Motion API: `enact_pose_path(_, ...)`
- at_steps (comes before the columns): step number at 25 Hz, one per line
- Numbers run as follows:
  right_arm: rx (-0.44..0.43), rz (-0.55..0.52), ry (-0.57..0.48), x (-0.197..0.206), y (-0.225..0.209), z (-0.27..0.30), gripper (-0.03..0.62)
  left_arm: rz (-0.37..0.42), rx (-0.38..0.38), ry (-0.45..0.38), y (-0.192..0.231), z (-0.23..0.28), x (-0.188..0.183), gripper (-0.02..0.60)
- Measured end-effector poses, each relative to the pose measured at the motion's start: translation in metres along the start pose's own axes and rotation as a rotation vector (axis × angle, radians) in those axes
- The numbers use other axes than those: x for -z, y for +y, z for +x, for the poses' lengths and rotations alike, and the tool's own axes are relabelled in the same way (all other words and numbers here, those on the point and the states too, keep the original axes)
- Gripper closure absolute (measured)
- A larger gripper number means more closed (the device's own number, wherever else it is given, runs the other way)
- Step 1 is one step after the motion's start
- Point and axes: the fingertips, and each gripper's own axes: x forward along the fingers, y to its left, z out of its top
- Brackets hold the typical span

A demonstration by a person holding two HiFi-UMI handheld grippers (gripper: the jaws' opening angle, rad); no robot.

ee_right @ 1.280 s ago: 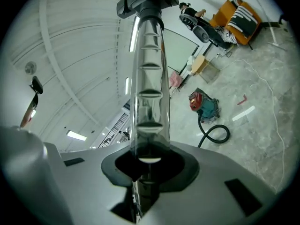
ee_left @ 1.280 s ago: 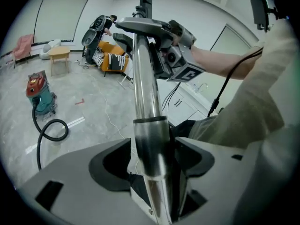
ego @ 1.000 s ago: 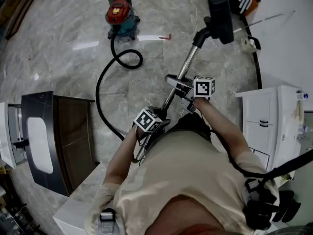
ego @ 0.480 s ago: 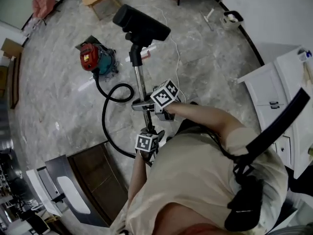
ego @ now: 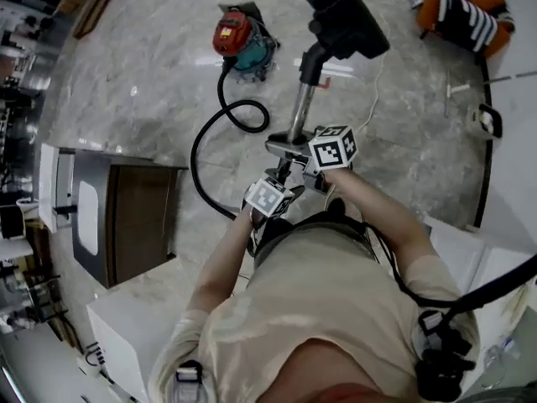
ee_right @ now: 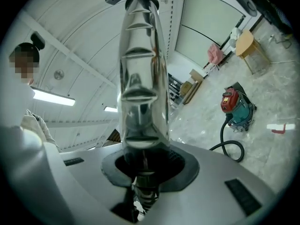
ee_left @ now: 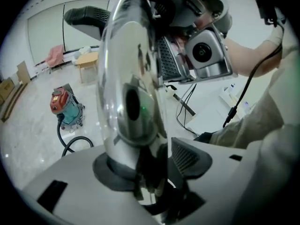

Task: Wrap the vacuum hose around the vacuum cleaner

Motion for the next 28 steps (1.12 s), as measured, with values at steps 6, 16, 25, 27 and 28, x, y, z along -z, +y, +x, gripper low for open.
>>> enact_pose_path(6,-0.068,-0.044,0.098,-0.037,-0.017,-0.021,0.505,0.056,-0.100,0.039,0.019,0.020,-0.046,0.330)
enact_pose_path(16,-0.041,-0.154,0.235,-0.066,-0.049,0.010,0.505,-0.065,-0.022,-0.101,0.071,0.038,-0.077,0.453)
enact_pose_path(25,0.042,-0.106,0.277,-0.135,-0.116,0.031,0.505,-0.033,0.026,-0.163,0.141,0.044,-0.141,0.456)
enact_pose_path(27,0.062,-0.093,0.286,-0.159,-0.133,0.043,0.505,-0.049,0.032,-0.156,0.165,0.041,-0.157,0.457)
enact_pose_path(28,0.069,-0.090,0.294,-0.168,-0.140,0.048,0.505,-0.061,0.037,-0.152,0.174,0.040,-0.163,0.459)
